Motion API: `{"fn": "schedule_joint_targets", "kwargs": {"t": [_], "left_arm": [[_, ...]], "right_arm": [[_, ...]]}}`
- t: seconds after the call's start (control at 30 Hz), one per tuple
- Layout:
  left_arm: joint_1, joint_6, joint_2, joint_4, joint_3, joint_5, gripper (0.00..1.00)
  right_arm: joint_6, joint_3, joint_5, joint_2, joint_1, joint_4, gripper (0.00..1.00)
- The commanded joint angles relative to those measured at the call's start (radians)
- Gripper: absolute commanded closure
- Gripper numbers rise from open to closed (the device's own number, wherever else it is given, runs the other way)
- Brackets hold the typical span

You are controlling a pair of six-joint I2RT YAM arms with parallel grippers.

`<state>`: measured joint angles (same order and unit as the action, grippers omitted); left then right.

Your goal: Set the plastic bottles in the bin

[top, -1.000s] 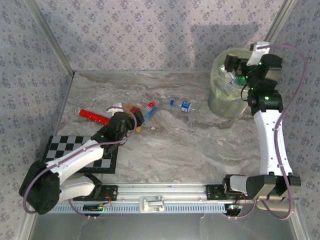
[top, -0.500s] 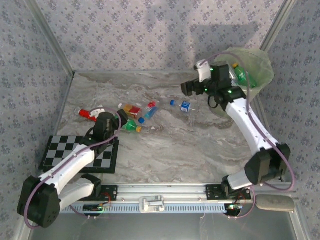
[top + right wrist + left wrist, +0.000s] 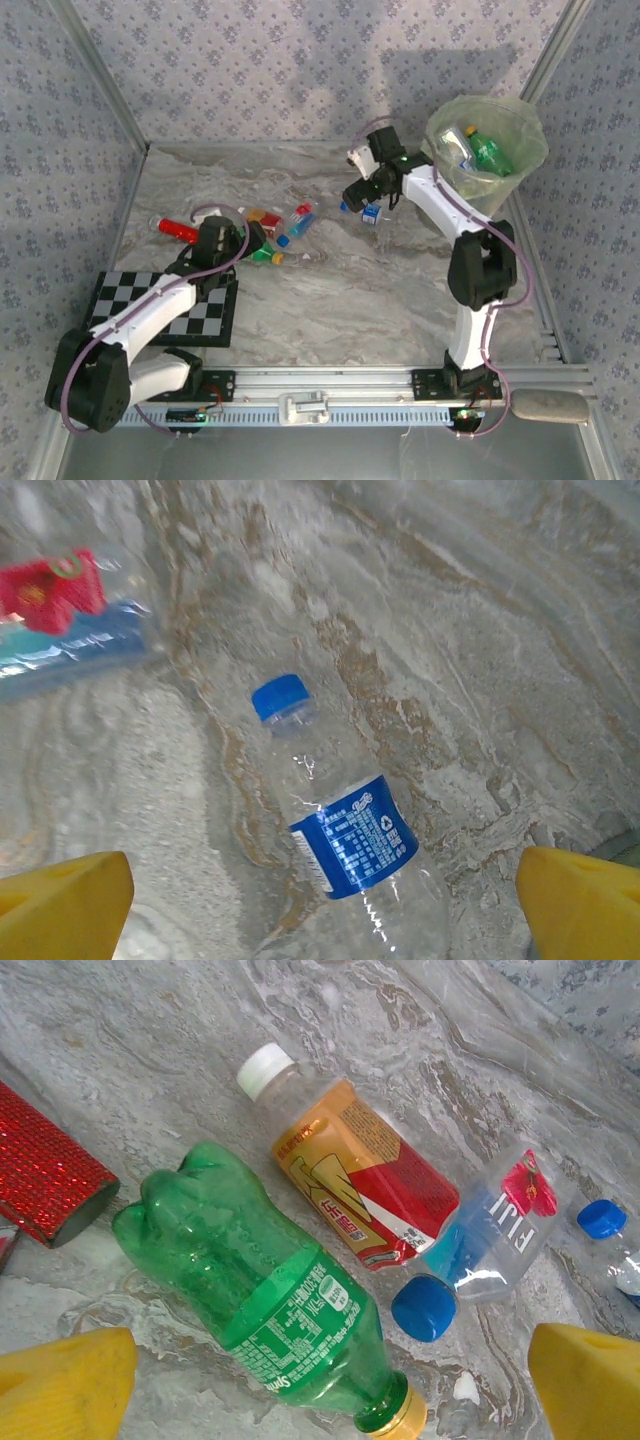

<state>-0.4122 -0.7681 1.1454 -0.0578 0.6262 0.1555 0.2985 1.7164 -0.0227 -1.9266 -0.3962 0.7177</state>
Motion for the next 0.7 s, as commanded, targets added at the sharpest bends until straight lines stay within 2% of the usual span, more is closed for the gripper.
{"fn": "schedule_joint_targets", "kwargs": {"t": [0.0,0.27,0.67], "left_arm": [[0.006,0.015,0.019,-0.012,0.042,-0.047,0.00],[0.006,-0.006,0.039,0.007,0.039,-0.078,0.00],[0.006,-0.013,0.038,0.015,0.026,-0.080,0.00]], "right_arm": [[0.069,0.080,0.084,-0.082,-0.016,0.145,0.00],[0.119,0.191,0.129,-0.260,-0.022,0.240,0.00],[0.137,0.173,0.161,-0.364,-0.022,0.242,0.01]]}}
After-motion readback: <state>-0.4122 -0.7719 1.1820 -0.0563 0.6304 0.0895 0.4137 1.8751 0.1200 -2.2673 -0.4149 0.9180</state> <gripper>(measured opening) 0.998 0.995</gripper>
